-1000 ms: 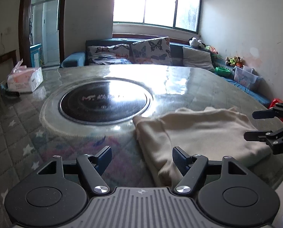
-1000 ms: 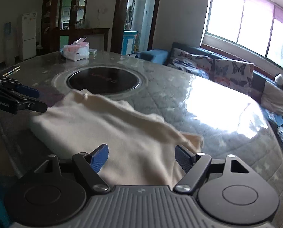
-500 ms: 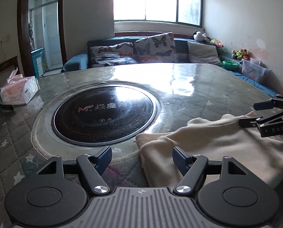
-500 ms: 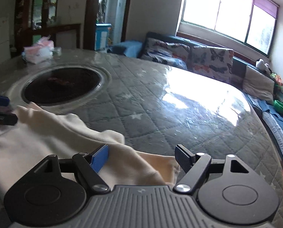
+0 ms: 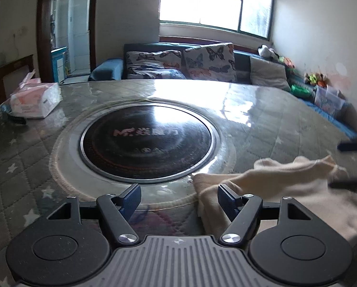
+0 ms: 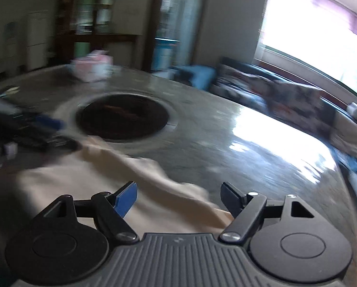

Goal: Fold clothes

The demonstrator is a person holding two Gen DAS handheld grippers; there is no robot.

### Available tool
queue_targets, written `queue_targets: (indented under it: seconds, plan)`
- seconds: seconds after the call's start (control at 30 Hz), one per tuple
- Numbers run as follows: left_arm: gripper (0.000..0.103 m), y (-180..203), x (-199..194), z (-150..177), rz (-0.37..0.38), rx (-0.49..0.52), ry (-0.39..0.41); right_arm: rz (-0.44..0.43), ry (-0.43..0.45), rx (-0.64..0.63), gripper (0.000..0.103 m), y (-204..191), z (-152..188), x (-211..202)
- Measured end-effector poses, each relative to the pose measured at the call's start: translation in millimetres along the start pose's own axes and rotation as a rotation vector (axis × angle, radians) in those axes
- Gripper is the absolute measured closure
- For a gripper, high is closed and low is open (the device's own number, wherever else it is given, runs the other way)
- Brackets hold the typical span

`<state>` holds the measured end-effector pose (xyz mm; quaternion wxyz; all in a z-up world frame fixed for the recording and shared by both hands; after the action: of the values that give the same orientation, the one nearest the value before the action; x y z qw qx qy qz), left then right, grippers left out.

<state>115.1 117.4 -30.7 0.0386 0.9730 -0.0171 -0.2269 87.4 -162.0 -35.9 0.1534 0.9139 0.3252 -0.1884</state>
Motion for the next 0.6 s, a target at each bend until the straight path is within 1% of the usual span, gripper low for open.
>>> queue_targets:
  seconds: [0.13, 0.27, 0.3, 0.37, 0.43, 0.5, 0.53, 0.6]
  plan:
    - [0.03, -10.4, -8.9, -3.0, 0.0, -0.057, 0.001, -0.162, -0.001, -0.089, 0.026, -45.0, -5.5, -8.4]
    - [0.03, -16.2, -12.6, -2.1, 0.011, -0.121, -0.014, -0.287, -0.007, -0.174, 0.03, -88.0, -8.6, -8.3]
    - [0.03, -17.1, -13.6, -1.7, 0.015, -0.137, -0.018, -0.316, -0.012, -0.193, 0.033, -98.7, -8.8, -7.6]
    - [0.03, -18.6, -14.9, -0.6, 0.025, -0.175, -0.028, -0.359, -0.026, -0.222, 0.034, -113.4, -7.3, -5.5]
    - [0.03, -19.6, -16.0, 1.0, 0.036, -0.218, -0.042, -0.389, -0.039, -0.264, 0.038, -128.5, -3.6, -3.5]
    - [0.03, -19.8, -16.8, 2.9, 0.046, -0.255, -0.054, -0.4, -0.05, -0.299, 0.046, -139.5, 1.7, -0.1]
    - [0.03, -19.8, -17.1, 3.8, 0.051, -0.274, -0.06, -0.401, -0.055, -0.308, 0.048, -143.1, 3.9, 1.9]
    - [0.03, -20.4, -16.4, 5.2, 0.055, -0.302, -0.073, -0.395, -0.058, -0.303, 0.055, -145.0, 4.3, 4.9]
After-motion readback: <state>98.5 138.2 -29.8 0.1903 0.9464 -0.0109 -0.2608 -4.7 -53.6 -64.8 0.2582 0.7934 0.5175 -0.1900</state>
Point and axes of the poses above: each gripper's, at about its wrist camera, not at the fingertips, and x roughly the way its jaws point, y to its right, z to its underside, the point moved 4 cm from there along x, roughly the way its jaws point, and after that the axes turned 10 degrees about y, right-handed, at the moved point
